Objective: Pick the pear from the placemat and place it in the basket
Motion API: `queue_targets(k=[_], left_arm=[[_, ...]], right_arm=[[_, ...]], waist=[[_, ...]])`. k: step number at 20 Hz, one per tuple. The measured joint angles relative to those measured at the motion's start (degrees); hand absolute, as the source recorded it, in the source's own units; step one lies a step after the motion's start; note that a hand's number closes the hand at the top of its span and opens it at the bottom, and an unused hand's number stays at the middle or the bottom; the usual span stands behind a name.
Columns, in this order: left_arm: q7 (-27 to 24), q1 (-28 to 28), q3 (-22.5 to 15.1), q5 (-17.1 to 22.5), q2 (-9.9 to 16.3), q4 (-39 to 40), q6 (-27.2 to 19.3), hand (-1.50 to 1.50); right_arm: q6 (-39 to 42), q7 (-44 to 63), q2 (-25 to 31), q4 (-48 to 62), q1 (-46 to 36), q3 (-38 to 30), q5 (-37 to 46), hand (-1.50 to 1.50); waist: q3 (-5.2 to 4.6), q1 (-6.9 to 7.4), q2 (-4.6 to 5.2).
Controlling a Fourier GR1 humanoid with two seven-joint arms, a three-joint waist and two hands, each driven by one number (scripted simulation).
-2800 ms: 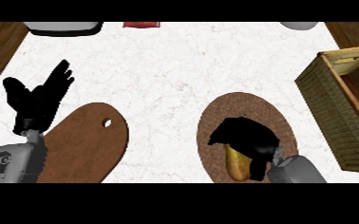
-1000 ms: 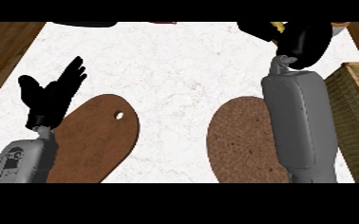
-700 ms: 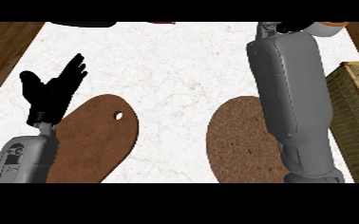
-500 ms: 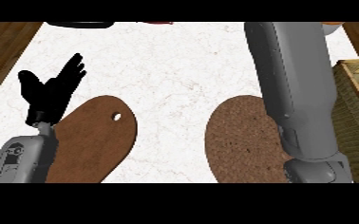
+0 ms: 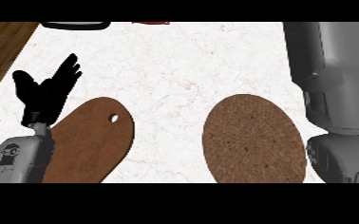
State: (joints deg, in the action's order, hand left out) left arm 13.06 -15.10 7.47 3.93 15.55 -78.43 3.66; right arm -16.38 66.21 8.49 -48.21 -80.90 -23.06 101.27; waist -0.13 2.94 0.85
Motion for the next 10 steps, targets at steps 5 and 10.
queue_targets(k=[5, 10], left_arm=[[-0.34, 1.01, -0.44, -0.61, -0.66, -0.53, -0.58, 0.00], [-0.39, 1.43, 0.35, -0.44, -0.19, -0.27, -0.55, 0.00]], right_arm=[[1.10, 0.53, 4.25, 4.38, -1.84, -2.81, 4.41, 1.50], [1.42, 0.35, 7.14, 4.91, -0.36, -5.56, 6.73, 1.50]], waist=[[0.03, -0.63, -0.14], [0.08, -1.53, -0.39]])
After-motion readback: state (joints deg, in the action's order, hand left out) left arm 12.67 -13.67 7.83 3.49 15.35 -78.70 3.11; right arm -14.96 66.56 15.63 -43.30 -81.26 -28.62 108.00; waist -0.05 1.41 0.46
